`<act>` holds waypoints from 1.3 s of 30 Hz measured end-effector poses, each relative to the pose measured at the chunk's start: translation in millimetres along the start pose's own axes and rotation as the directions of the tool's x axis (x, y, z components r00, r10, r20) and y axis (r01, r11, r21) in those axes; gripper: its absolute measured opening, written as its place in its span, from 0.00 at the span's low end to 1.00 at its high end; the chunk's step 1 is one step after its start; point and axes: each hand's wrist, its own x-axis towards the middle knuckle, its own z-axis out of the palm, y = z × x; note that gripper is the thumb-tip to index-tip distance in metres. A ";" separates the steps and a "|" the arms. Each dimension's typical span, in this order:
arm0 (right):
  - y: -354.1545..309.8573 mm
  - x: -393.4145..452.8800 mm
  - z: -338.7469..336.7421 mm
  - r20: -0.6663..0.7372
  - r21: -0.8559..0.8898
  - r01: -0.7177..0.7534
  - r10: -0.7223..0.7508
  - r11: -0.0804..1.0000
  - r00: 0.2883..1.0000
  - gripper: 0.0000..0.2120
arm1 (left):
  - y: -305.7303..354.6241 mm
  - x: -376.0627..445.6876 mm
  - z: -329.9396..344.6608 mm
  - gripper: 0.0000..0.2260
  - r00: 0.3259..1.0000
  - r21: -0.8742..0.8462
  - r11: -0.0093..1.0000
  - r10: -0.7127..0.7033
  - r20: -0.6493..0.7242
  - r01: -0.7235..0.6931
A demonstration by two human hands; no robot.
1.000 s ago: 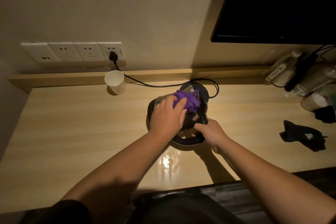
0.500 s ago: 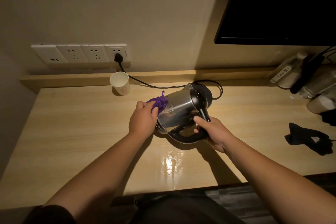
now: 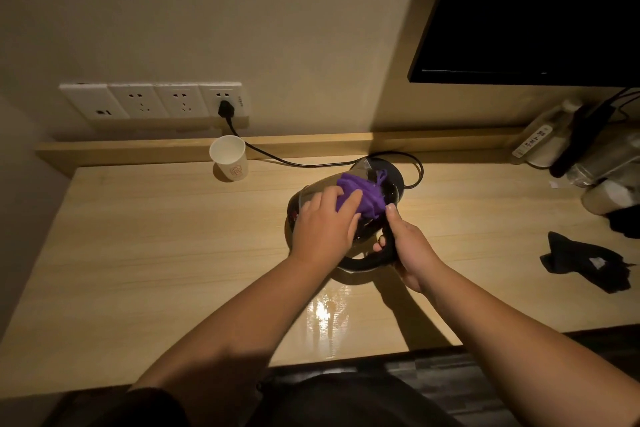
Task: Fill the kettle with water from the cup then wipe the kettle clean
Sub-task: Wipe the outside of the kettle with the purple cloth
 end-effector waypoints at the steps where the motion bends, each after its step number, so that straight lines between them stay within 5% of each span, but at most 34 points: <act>1: -0.4 -0.7 -0.2 -0.012 0.028 -0.018 0.018 0.999 1.000 0.23 | -7.5 -4.1 2.5 0.18 1.000 0.021 1.000 -0.002 0.001 0.002; 14: 1.8 -3.3 5.2 -0.122 0.144 -0.052 0.070 0.988 0.990 0.19 | -52.0 -32.0 3.7 0.19 0.936 -0.146 0.925 -0.341 0.093 0.351; 21: 0.0 -6.6 14.8 -0.168 0.203 -0.071 0.107 0.976 0.980 0.21 | -9.8 -8.3 -3.9 0.17 1.000 -0.128 0.992 -0.021 0.019 0.023; 31: -1.5 -1.9 8.9 -0.178 0.275 -0.131 0.184 0.953 0.967 0.25 | -14.2 1.6 -5.3 0.23 0.939 0.079 0.949 0.287 0.187 -0.306; 39: -6.9 5.6 4.5 -0.181 0.251 -0.235 0.284 0.939 0.942 0.25 | -39.4 -36.4 -5.8 0.27 0.919 0.100 0.941 0.288 0.267 -0.324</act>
